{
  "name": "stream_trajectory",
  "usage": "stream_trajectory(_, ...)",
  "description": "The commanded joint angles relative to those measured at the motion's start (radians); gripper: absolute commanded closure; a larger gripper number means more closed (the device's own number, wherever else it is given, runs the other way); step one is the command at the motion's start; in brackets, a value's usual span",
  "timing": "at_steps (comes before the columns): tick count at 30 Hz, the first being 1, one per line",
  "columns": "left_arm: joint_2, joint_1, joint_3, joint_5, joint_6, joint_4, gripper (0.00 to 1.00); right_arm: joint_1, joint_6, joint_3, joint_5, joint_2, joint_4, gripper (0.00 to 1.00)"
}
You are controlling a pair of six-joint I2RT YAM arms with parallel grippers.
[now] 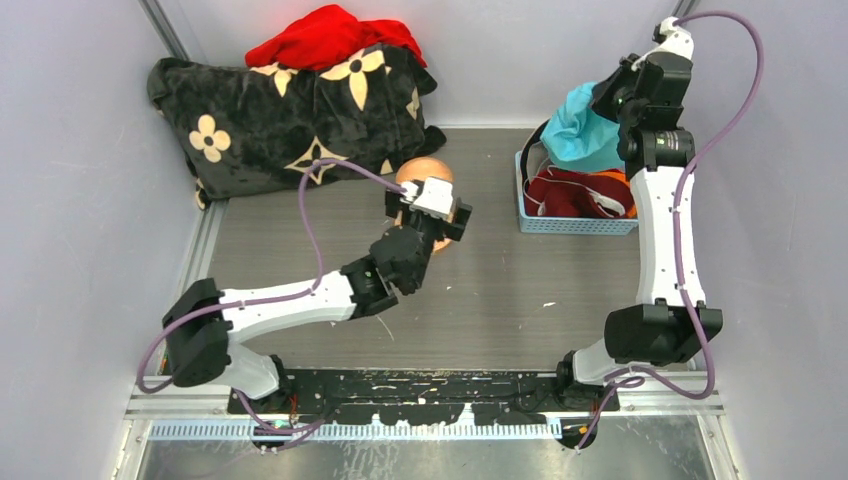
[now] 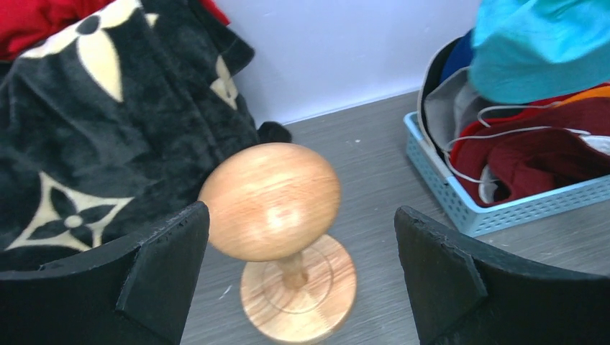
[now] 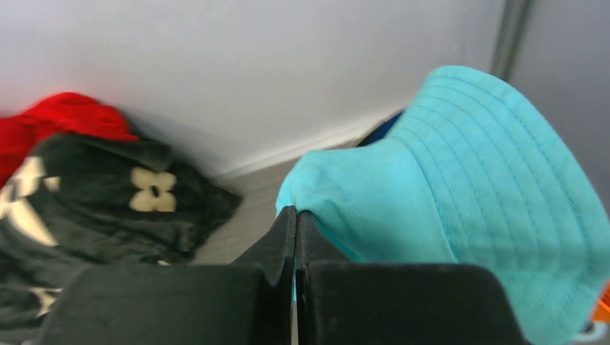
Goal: Stack the hats
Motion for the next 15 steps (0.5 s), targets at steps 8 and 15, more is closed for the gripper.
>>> stream_trajectory(8, -0.222, 0.106, 0.021, -0.005, -0.184, -0.313, 0.01, 0.124, 0.065, 0.127, -0.270, -0.094, 0.151, 0.99)
stream_trajectory(15, -0.334, 0.137, -0.026, -0.056, -0.210, -0.359, 0.01, 0.244, 0.175, 0.094, -0.410, -0.113, 0.351, 0.99)
